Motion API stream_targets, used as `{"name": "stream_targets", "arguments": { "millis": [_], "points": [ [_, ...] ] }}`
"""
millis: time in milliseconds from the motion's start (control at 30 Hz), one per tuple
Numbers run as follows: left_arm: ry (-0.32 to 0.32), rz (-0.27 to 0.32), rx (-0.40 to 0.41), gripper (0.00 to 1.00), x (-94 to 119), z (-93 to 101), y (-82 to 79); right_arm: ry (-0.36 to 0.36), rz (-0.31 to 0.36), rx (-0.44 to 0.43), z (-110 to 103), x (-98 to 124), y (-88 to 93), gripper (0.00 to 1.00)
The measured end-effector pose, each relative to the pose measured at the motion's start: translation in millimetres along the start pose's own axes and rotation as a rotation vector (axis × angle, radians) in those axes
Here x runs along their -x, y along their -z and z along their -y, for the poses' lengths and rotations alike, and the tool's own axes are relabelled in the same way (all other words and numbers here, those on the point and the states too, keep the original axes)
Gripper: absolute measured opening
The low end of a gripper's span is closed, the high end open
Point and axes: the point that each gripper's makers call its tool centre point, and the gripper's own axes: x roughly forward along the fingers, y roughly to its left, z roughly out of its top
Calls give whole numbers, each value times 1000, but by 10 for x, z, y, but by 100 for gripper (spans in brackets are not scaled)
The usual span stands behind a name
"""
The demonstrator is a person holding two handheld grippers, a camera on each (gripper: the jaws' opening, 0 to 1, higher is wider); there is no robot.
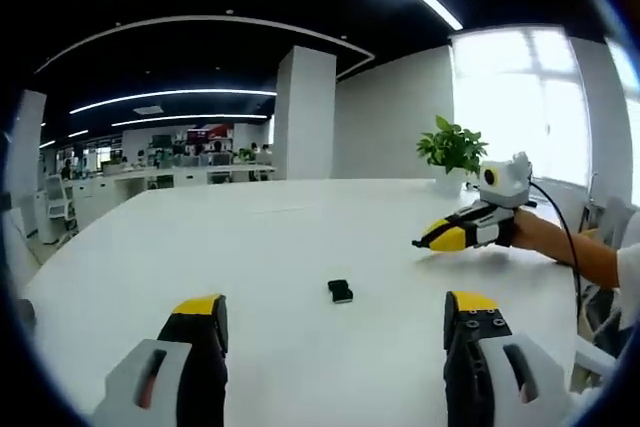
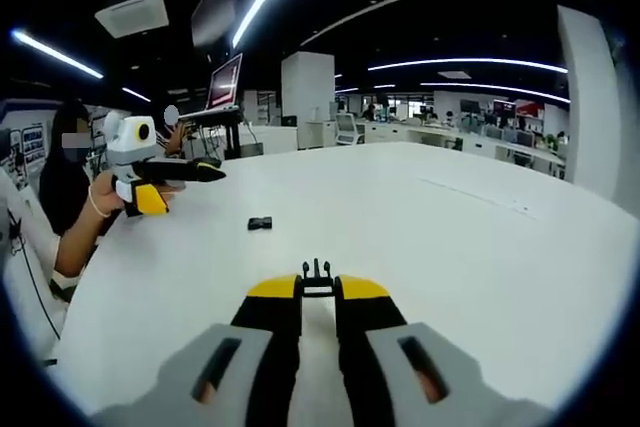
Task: Snap the two parts of the plastic buckle together until the buckle closes and remains connected.
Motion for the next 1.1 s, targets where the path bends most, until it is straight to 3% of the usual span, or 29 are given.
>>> {"name": "stream_targets", "arguments": {
  "millis": [367, 533, 867, 1100],
  "points": [
    [-17, -22, 12, 89, -154, -34, 39, -4, 11, -9, -12, 12, -32, 12],
    [10, -33, 29, 83, -255, 19, 36, -3, 11, -5, -15, 20, -33, 12],
    [6, -31, 39, 83, -392, 49, 2, -3, 10, -3, -24, 35, -31, 12],
    [-25, -71, 5, 83, -458, -9, 46, -2, 9, -3, -20, 45, -28, 12]
  ]
}}
